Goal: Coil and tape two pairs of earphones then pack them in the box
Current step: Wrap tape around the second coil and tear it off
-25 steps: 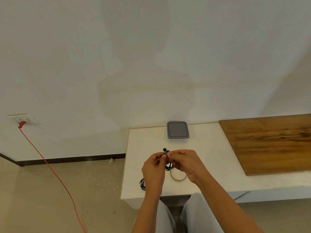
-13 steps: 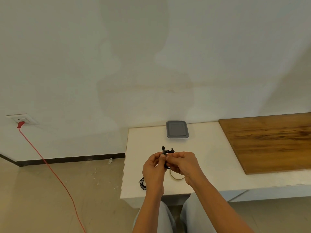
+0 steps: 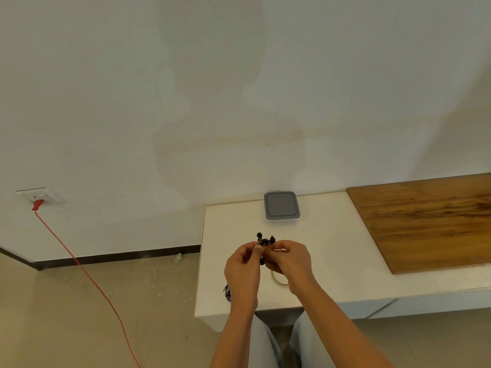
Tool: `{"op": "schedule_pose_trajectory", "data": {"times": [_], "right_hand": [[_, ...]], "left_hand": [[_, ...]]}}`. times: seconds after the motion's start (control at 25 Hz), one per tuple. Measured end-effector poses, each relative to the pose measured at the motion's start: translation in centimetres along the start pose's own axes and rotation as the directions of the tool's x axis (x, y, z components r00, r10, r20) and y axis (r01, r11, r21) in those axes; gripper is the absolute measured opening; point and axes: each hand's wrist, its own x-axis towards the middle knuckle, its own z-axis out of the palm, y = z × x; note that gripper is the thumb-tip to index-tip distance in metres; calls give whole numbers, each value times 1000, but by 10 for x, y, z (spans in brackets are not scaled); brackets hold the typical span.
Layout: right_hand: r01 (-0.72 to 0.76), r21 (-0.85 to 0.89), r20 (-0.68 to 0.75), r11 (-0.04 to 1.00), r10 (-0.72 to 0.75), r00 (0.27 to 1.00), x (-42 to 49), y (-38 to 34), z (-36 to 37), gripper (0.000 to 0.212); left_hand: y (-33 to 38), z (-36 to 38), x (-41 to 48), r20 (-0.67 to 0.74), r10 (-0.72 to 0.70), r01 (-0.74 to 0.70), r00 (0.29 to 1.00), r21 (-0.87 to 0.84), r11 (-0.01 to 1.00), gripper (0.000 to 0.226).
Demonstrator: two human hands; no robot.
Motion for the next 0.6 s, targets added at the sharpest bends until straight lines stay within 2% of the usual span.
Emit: {"op": "schedule_pose_trajectory", "data": {"times": [0.12,0.2,0.36,0.48,0.6], "right_hand": [[-41,50,9,998,41,999,1,3,0,16],[-87,98,74,991,80,994,0,1,-1,13],[-185,241,212,953,135,968,3,-1,-1,8],[-184,224,159,957,150,976,4,3,3,8],[-91,73,6,993,91,996,3,9,6,8]], "left_hand": [[0,-5,1,17,144,-145,989,134,980,14],[2,-7,0,26,250,-248,968,241,938,18],[1,-8,-1,18,331,-319,944,320,892,17],[-3,-6,-1,-8,302,-282,953,333,900,14],[-3,-1,-5,2,236,-223,972,338,915,13]]}}
